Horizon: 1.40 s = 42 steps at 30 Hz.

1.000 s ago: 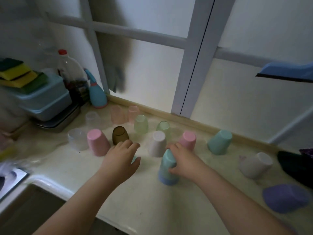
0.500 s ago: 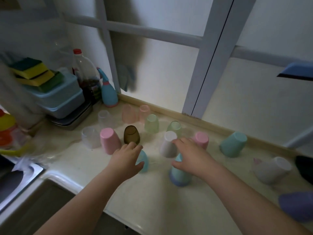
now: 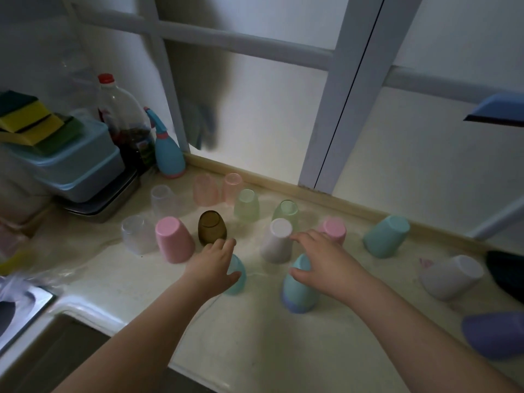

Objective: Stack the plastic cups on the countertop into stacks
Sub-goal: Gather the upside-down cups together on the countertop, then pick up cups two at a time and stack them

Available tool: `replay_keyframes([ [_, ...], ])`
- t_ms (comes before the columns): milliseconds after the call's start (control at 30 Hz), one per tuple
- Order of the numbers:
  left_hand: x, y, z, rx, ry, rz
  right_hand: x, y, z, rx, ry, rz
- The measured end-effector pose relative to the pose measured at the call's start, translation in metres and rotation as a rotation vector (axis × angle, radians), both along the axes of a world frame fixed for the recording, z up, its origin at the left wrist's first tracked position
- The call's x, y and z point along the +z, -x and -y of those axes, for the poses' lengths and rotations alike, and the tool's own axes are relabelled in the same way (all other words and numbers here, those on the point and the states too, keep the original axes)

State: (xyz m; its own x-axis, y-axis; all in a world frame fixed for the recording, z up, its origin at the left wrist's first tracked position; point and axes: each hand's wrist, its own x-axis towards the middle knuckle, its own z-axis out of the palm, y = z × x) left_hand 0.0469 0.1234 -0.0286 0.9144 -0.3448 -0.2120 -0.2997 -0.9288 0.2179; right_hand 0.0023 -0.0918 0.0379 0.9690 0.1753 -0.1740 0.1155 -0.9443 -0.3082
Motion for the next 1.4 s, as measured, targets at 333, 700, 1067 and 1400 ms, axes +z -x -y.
replay_keyframes([
  [333,0.023,-0.051,0.069,-0.144,0.192,0.002,0.002,-0.018,0.041,-0.225,-0.115,0.113],
  [700,0.001,-0.069,0.106,-0.230,0.055,-0.087,-0.033,-0.012,0.093,-0.354,-0.092,0.064],
  [1067,0.084,-0.068,0.097,-0.293,0.140,0.022,-0.033,-0.069,0.080,-0.182,0.154,-0.143],
  [1400,0.140,-0.033,0.093,-0.341,0.218,0.111,-0.030,-0.069,0.078,-0.211,0.145,-0.239],
])
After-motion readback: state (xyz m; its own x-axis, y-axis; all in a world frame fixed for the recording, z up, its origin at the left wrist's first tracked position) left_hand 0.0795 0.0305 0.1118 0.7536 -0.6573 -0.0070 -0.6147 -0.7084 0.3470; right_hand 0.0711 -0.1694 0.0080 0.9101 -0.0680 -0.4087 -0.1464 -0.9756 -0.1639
